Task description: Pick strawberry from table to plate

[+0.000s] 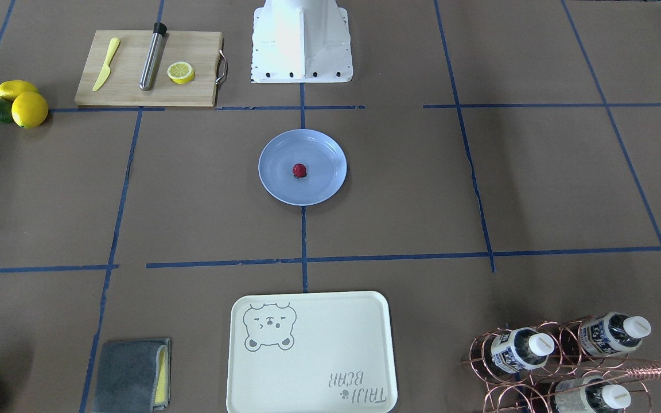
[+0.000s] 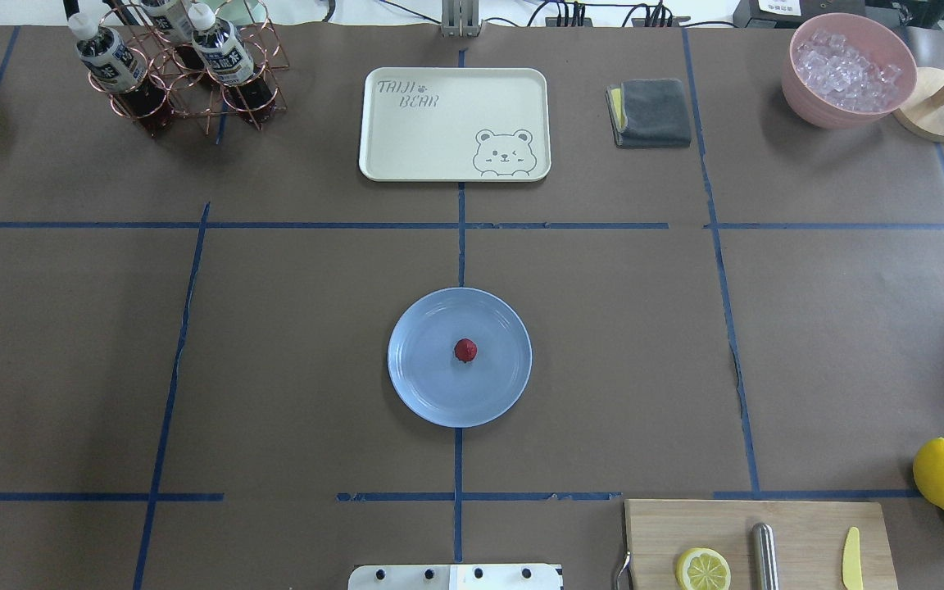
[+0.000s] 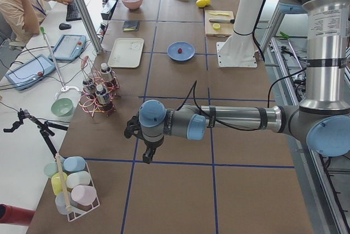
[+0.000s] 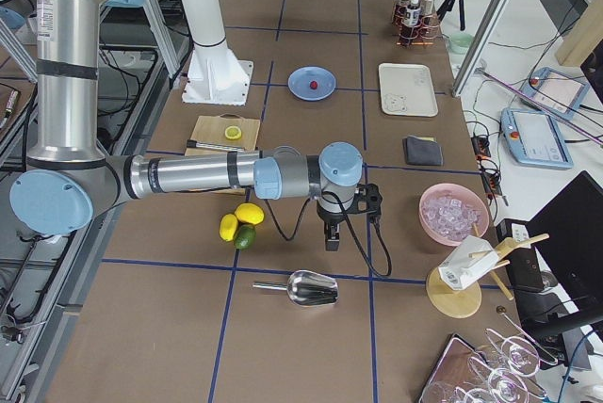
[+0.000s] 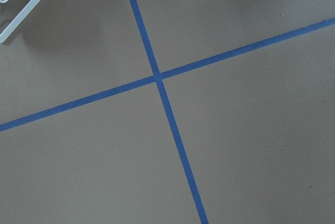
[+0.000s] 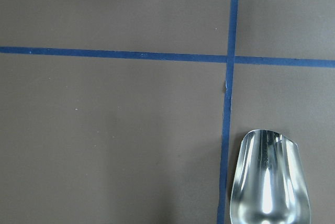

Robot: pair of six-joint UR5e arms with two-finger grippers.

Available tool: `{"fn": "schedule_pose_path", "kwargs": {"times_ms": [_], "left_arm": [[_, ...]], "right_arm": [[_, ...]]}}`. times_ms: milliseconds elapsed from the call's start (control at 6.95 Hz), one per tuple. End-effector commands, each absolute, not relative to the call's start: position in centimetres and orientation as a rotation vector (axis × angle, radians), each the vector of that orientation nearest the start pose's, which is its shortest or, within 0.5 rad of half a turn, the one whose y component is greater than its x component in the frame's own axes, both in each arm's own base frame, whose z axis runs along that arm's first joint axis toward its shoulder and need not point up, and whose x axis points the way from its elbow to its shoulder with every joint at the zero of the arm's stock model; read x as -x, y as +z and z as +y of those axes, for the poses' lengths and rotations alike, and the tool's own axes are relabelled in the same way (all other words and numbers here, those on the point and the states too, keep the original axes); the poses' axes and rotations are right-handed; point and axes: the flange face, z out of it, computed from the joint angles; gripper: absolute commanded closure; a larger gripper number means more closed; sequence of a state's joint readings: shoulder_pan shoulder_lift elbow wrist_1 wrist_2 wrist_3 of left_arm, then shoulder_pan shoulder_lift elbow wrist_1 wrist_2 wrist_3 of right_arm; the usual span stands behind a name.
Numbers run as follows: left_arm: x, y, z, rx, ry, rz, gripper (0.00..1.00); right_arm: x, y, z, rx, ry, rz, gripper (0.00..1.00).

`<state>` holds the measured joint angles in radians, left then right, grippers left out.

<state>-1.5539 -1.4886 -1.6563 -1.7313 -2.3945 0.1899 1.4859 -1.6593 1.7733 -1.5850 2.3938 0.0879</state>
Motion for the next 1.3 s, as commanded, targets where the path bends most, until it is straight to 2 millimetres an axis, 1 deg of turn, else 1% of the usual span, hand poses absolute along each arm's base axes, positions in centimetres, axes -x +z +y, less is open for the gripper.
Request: {"fn": "schedule_pose_path", "kwargs": {"times_ms": [0, 144, 288, 432, 864, 1008, 1152], "left_arm": [[5.2, 63.2, -47.0, -0.239, 0.255, 0.806, 0.0], [5.2, 62.6, -47.1, -0.212, 0.172, 0.816, 0.0], [5.3, 62.7, -47.2, -0.231, 0.163, 0.807, 0.0], [5.3, 62.2, -47.2, -0.319, 0.2, 0.799, 0.0], [5.3, 62.4, -47.1, -0.318, 0.202, 0.794, 0.0], [5.2, 62.2, -47.1, -0.307, 0.198, 0.795, 0.0], [5.2, 62.3, -47.4, -0.21, 0.158, 0.801, 0.0]], "right_arm": [[-2.1, 59.8, -46.2, -0.025, -0.039, -0.824, 0.0], [-1.9, 60.0, -46.2, -0.019, -0.039, -0.825, 0.0], [-1.9, 59.8, -46.2, -0.021, -0.039, -0.825, 0.0], [-1.9, 59.7, -46.2, -0.02, -0.037, -0.836, 0.0], [-1.9, 60.1, -46.1, -0.012, -0.034, -0.832, 0.0], [-1.9, 60.3, -46.0, -0.008, -0.032, -0.83, 0.0], [-1.9, 60.3, -46.1, -0.01, -0.033, -0.829, 0.0]]}}
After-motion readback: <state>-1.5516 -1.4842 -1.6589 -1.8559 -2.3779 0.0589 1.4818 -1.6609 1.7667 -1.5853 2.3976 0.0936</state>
